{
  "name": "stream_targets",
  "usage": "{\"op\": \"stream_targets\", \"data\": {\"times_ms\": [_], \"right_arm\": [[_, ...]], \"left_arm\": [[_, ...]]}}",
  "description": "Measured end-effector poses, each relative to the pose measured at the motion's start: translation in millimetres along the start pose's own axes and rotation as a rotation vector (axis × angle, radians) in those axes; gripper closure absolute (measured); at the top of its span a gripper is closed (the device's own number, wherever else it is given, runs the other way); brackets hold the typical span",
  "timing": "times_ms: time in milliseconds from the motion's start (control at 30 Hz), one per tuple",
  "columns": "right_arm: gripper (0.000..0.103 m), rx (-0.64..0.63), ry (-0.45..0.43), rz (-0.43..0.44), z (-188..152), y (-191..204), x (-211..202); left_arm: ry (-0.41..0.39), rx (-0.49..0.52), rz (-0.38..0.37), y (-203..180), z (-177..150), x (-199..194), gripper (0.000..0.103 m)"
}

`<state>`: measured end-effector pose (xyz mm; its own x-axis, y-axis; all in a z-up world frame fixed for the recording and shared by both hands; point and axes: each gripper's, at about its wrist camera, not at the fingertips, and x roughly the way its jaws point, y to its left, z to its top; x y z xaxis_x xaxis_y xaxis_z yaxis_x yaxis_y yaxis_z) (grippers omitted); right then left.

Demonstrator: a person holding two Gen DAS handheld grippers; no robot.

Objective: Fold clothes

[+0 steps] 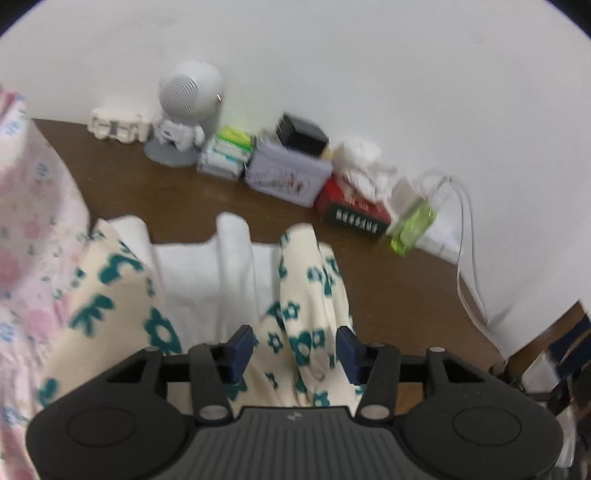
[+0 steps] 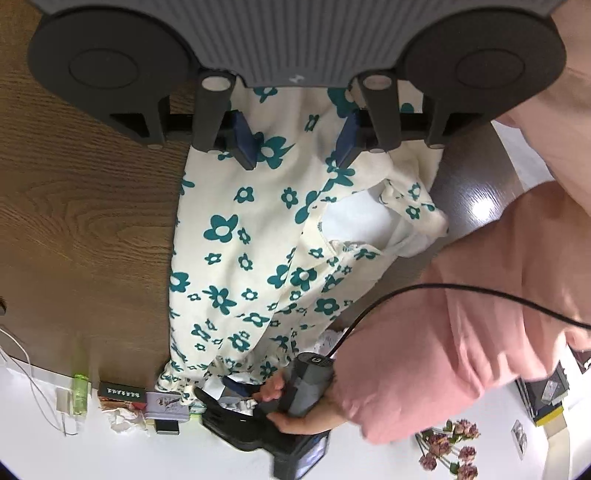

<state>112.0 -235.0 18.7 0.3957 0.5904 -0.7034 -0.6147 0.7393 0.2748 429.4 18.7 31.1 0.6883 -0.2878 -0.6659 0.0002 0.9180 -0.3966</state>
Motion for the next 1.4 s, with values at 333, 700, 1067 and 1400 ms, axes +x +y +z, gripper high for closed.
{"op": "stream_targets", "data": {"times_ms": [333,700,1067,1400], "right_arm": [[0.055,0.027,-0.032,-0.001,0,-3,-7],[0.055,-0.024,0.017,0.004,-7,8,-2],[0.064,0.044,-0.090,-0.009,-6,-8,-33],[0.083,0.031,-0.018,-0.026,-23,0,-18]], "left_arm": [[0.093,0.147,0.105,-5,-14,10,0.079],[0.016,0.184,0.141,1,-27,13,0.101],[-0.031,0.172,0.015,1,-26,-30,0.077],[0.065,0.355,-0.070,-23,-71,-28,0.092]]}}
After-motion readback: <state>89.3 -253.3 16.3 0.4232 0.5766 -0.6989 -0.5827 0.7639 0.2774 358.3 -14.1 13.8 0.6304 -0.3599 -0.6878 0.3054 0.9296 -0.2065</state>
